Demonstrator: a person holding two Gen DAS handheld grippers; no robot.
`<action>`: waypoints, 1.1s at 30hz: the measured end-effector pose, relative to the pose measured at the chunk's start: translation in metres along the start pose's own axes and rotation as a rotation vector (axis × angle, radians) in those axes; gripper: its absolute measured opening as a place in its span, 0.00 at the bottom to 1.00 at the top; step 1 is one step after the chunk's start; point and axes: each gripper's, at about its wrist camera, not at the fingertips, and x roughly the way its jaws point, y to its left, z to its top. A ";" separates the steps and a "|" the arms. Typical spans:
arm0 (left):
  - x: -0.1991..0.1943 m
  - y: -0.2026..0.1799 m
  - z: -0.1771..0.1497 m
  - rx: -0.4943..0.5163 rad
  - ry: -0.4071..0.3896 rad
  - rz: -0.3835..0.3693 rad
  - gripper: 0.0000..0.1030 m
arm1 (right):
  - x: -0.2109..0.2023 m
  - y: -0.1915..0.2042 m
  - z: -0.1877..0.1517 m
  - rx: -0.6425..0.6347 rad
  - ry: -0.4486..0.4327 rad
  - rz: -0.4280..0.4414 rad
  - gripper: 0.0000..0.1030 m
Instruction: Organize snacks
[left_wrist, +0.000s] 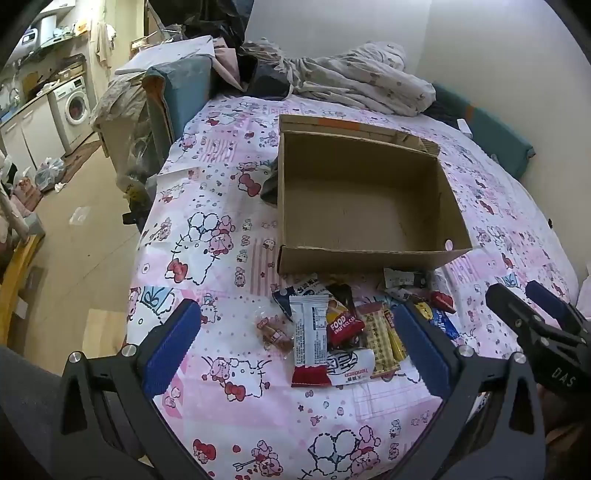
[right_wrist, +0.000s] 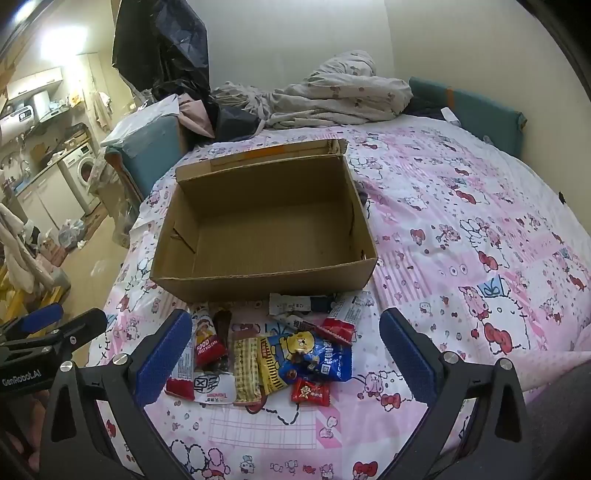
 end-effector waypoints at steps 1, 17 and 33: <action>0.000 -0.001 0.000 0.007 -0.003 0.011 1.00 | 0.000 0.000 0.000 0.000 0.001 0.000 1.00; -0.002 -0.005 -0.001 0.004 -0.005 0.000 1.00 | 0.004 0.000 -0.003 0.016 0.004 0.010 1.00; 0.001 0.002 -0.001 -0.009 -0.002 -0.001 1.00 | 0.003 0.000 -0.001 0.020 0.005 0.012 1.00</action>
